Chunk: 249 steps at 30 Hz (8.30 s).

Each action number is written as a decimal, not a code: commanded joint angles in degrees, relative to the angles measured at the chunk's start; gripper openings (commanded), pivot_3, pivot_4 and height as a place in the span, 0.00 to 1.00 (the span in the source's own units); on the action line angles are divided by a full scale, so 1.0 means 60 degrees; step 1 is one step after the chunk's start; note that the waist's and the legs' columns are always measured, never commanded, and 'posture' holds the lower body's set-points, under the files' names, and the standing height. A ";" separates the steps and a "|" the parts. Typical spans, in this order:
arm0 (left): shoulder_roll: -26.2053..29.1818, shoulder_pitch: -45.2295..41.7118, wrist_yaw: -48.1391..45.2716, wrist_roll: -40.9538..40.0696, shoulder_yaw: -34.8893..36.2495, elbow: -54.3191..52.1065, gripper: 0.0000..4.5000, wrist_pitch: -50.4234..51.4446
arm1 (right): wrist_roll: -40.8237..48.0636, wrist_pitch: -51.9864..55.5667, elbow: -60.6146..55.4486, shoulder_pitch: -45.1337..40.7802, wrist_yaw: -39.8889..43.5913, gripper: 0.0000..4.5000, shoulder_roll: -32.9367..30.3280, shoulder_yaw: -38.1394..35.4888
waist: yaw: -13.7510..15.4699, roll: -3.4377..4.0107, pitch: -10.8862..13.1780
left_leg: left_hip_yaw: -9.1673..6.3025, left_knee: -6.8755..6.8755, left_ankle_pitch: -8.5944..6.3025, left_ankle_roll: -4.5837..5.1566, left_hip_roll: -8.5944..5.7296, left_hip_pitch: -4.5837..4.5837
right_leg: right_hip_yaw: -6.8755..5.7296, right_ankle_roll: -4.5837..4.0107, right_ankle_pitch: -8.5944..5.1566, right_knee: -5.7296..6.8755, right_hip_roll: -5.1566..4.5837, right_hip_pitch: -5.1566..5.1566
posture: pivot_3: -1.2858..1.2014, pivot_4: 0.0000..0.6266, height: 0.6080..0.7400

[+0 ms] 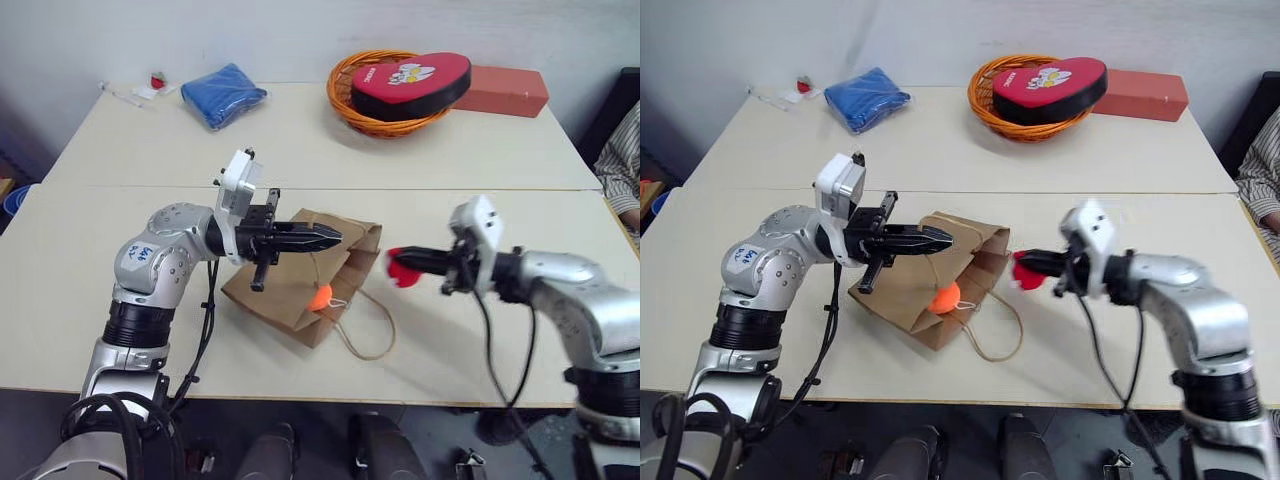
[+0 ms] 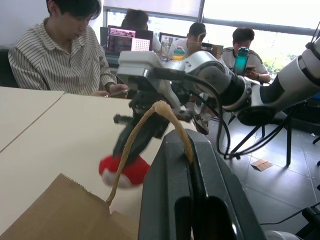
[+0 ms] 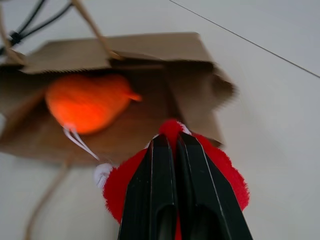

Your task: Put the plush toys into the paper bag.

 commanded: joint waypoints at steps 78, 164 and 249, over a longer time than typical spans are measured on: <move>0.0128 0.0470 -0.0022 -0.0186 0.0125 -0.1078 0.00 -0.0008 | 0.5129 0.7079 -0.0099 0.1558 -0.4050 0.20 0.1015 -0.3294 | 0.0008 -0.0022 -0.0015 | 0.0013 0.0037 0.0002 0.0003 -0.0015 -0.0090 | 0.0013 0.0001 0.0003 0.0047 -0.0010 -0.0091 | 0.52 0.24 1.00; 0.0743 0.0111 0.0720 -0.1699 0.1444 -0.1160 0.00 0.1257 | 1.2974 0.1541 0.3036 0.0248 -1.2548 0.43 0.1473 0.1651 | -0.0258 -0.0092 -0.0093 | 0.0018 -0.0006 0.0012 0.0003 0.0013 -0.0080 | 0.0007 -0.0004 0.0006 0.0022 0.0001 -0.0091 | 0.52 0.24 1.00; 0.0728 -0.0649 0.0342 -0.0845 0.1481 0.0639 0.00 -0.0069 | 1.3828 0.1305 0.0967 -0.0721 -1.1316 0.00 0.2251 -0.3985 | -0.0229 -0.0066 -0.0077 | 0.0018 -0.0009 0.0013 0.0002 0.0004 -0.0090 | 0.0006 -0.0003 0.0006 0.0018 -0.0006 -0.0097 | 0.52 0.24 1.00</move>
